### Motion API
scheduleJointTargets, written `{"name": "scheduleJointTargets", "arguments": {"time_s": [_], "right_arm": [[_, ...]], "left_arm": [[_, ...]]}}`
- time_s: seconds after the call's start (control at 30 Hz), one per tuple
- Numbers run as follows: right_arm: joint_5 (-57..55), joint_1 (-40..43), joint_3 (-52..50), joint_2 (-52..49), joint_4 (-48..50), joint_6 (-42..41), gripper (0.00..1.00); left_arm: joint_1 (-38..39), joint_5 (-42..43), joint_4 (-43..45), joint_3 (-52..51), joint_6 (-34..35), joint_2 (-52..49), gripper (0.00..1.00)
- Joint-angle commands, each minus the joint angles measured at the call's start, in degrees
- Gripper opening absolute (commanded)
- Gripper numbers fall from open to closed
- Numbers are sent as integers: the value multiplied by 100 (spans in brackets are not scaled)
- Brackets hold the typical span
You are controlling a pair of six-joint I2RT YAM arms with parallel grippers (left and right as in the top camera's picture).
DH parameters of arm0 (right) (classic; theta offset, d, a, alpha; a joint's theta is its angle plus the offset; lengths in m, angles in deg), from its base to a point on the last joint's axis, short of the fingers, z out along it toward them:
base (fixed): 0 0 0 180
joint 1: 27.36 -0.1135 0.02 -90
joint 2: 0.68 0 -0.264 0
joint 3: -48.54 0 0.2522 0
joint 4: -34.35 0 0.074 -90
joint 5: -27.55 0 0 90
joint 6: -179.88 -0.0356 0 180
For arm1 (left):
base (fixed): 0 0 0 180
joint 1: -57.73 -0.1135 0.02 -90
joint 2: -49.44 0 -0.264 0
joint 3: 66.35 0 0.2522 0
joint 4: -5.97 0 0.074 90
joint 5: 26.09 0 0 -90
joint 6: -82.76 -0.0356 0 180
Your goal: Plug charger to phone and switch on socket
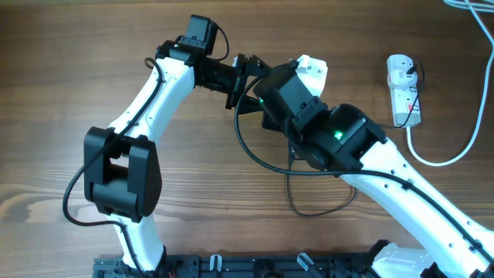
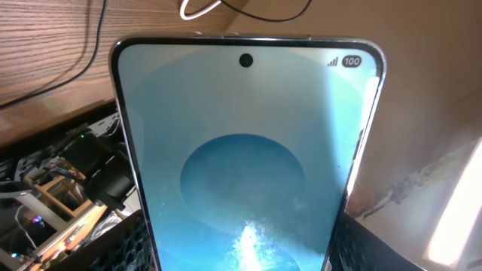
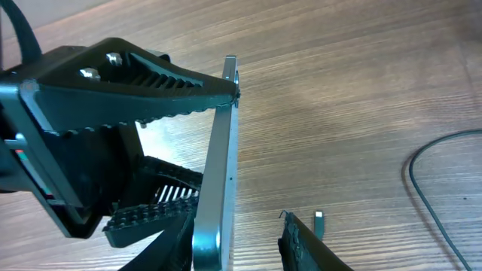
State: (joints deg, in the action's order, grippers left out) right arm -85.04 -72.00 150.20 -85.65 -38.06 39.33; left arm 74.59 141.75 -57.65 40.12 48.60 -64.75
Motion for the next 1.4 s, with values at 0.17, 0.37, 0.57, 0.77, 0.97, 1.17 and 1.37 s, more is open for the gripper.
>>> {"name": "scheduleJointTargets", "arguments": {"time_s": [0.17,0.37,0.57,0.77,0.97,1.17,1.37], "right_arm": [[-160,-17,87,-181,63,-44,32],[-162,-17,87,-184,103,-46,21],[-160,-17,87,-184,98,-37,15],[-160,-17,87,-184,103,-44,10],[-157,-13,87,-181,153,-68,5],[-157,17,92,-63,249,-332,4],[-133,227,92,413,223,-1521,4]], "left_arm": [[-26,184,15,116,39,144,62],[-26,184,15,116,39,144,62],[-26,249,15,116,37,144,63],[-26,328,17,116,35,144,63],[-26,328,17,116,33,144,66],[-26,326,22,116,33,144,88],[-26,308,76,116,33,144,100]]}}
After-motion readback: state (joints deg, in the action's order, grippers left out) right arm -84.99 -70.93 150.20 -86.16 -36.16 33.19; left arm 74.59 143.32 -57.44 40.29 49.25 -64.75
